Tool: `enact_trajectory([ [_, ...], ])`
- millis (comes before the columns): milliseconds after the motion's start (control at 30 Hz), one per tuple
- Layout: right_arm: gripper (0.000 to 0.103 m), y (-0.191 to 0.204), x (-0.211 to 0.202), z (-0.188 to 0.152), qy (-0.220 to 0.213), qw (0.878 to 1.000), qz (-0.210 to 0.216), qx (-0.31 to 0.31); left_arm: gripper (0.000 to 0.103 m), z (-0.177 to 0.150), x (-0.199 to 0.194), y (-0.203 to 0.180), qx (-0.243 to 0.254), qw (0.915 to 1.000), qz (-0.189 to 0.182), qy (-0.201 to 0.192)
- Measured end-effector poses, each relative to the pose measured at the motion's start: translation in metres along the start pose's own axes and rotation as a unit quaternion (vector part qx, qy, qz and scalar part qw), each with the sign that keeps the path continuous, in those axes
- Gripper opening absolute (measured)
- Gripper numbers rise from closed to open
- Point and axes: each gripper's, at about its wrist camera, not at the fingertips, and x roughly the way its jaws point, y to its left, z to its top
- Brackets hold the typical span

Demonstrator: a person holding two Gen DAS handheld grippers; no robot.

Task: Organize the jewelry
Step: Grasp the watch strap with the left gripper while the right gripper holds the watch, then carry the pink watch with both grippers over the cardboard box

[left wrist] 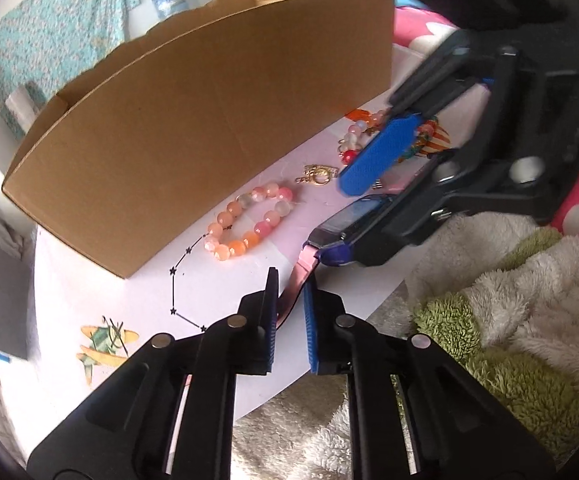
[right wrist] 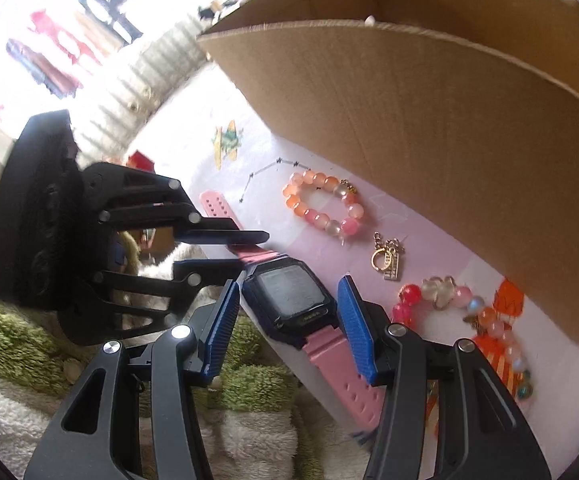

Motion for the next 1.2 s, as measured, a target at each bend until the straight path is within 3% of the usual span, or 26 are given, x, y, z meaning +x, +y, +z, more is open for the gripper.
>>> enact_trajectory([
  [133,0.05,0.007,-0.013,-0.015,-0.026,0.998,-0.06,-0.01,0.01,-0.007,-0.003,0.0,-0.015,0.9998,-0.01,0.003],
  [267,0.048,0.02,-0.018,-0.029,-0.039,0.988,-0.143,-0.038,0.01,-0.009,-0.004,0.002,-0.018,0.9998,-0.011,0.004],
  [467,0.013,0.043,-0.003,-0.042,-0.023,0.957,-0.269,-0.104,0.01,-0.007,-0.003,-0.001,-0.018,0.9998,-0.007,0.003],
  [600,0.005,0.059,0.008,-0.048,-0.033,0.932,-0.332,-0.144,0.009,-0.009,-0.005,-0.006,-0.009,0.9998,0.016,-0.007],
  [700,0.004,0.068,0.007,-0.049,-0.053,0.919,-0.356,-0.161,0.005,-0.01,-0.011,-0.004,-0.014,0.9993,0.03,-0.02],
  [867,0.004,0.08,-0.016,-0.053,-0.094,0.911,-0.37,-0.154,0.003,-0.004,-0.039,-0.001,-0.024,0.9973,0.033,-0.061],
  [1100,0.004,0.088,-0.079,-0.024,-0.18,0.884,-0.398,-0.166,0.003,0.038,-0.096,0.024,-0.026,0.9881,0.049,-0.143],
  [1200,0.004,0.076,-0.098,0.013,-0.187,0.891,-0.382,-0.16,0.003,0.071,-0.104,0.049,-0.03,0.987,0.055,-0.148],
])
